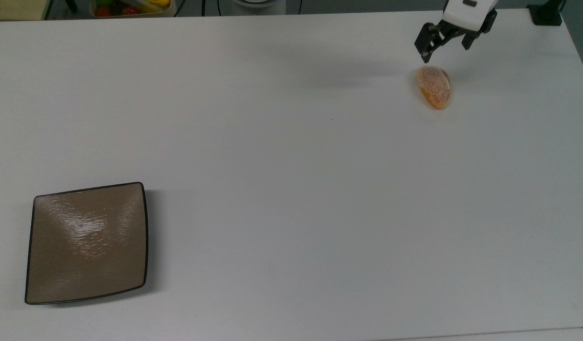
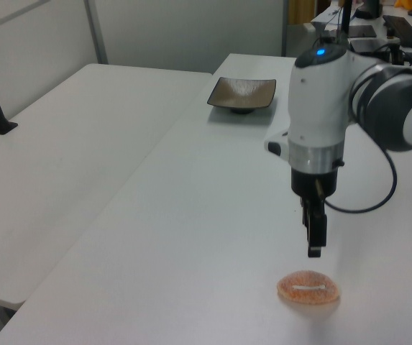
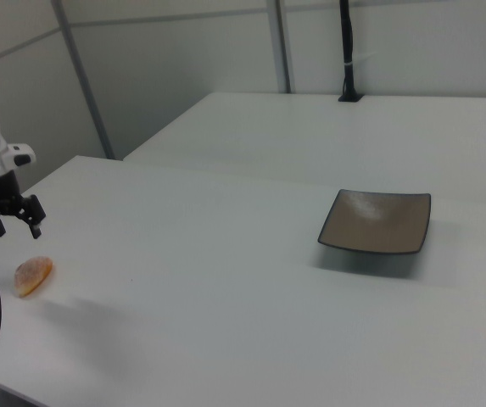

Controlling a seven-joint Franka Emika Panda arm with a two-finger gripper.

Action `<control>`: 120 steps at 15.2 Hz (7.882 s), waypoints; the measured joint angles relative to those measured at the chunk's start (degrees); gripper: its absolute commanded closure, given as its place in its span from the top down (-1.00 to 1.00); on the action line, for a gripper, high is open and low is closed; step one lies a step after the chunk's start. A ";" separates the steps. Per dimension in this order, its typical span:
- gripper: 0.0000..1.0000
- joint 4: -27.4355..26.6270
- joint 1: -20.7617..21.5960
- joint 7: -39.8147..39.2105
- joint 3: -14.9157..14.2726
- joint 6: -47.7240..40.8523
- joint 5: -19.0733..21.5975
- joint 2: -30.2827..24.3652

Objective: Bread is placed on a ceramic plate

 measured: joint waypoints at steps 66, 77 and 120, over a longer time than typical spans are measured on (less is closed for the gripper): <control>-0.55 15.91 -58.65 -47.65 2.92 22.37 -6.06 12.55; -0.43 21.77 -57.80 -47.41 2.92 37.29 -6.06 25.51; 1.00 4.67 -43.30 -13.76 0.59 -21.14 0.46 -21.98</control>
